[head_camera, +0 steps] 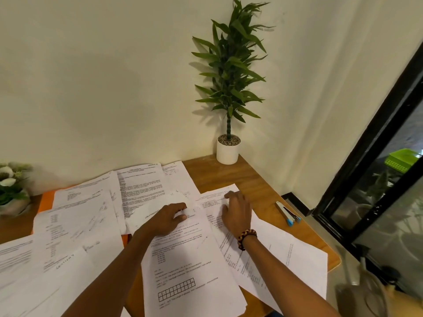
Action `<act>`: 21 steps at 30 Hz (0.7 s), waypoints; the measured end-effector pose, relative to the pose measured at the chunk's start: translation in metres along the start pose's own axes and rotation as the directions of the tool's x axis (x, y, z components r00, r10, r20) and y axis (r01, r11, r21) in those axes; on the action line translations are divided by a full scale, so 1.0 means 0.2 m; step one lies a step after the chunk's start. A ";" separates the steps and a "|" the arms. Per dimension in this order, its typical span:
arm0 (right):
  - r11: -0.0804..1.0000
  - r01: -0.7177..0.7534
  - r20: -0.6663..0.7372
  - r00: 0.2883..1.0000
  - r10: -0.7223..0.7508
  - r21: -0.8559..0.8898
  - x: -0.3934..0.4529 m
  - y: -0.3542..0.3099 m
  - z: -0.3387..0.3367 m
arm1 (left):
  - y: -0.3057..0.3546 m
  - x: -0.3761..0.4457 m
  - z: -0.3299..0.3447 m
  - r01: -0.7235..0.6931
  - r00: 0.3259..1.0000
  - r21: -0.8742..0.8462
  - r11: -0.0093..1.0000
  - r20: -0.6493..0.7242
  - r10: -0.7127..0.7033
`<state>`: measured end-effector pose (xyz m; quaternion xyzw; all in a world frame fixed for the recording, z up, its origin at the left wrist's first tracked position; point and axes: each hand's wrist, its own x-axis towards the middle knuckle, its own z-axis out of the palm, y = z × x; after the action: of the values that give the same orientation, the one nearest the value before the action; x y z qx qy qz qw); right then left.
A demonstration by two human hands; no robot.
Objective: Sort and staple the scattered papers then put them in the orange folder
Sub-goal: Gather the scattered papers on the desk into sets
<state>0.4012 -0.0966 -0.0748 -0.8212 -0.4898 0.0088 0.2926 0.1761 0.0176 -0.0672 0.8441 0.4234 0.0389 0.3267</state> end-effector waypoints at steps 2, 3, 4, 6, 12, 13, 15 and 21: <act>0.972 -0.166 0.035 0.984 0.174 -0.165 0.05 0.02 -0.04 | 0.01 0.00 0.01 0.021 1.000 -0.013 1.000 -0.002 -0.021; 0.955 -0.232 0.100 0.962 0.253 -0.183 0.08 0.02 -0.05 | 0.01 0.00 0.01 0.029 1.000 -0.009 1.000 0.001 -0.029; 0.943 -0.285 0.166 0.935 0.313 -0.172 0.11 0.02 -0.06 | 0.00 0.00 0.01 0.034 0.999 -0.003 0.999 0.005 -0.034; 0.928 -0.351 0.236 0.898 0.371 -0.124 0.18 0.04 -0.07 | -0.01 0.01 0.01 0.037 0.999 0.008 0.999 0.016 -0.037; 0.946 -0.322 0.259 0.911 0.321 -0.038 0.29 0.04 -0.09 | -0.03 0.02 0.02 0.028 1.000 0.001 1.000 0.001 -0.028; 0.952 -0.306 0.200 0.933 0.299 0.005 0.30 0.03 -0.09 | -0.02 0.01 0.02 0.028 1.000 -0.007 1.000 -0.001 -0.028; 0.946 -0.283 0.066 0.959 0.276 0.156 0.33 0.00 -0.12 | -0.03 0.00 0.02 0.024 1.000 -0.018 1.000 0.000 -0.024; 0.963 0.071 -0.381 0.924 0.035 0.261 0.47 -0.17 -0.36 | -0.02 -0.01 0.01 0.011 1.000 -0.047 0.999 -0.027 -0.012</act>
<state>0.4442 -0.0432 0.0263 -0.7551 -0.4250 -0.0873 0.4916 0.1738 0.0168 -0.0706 0.8331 0.4319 0.0586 0.3406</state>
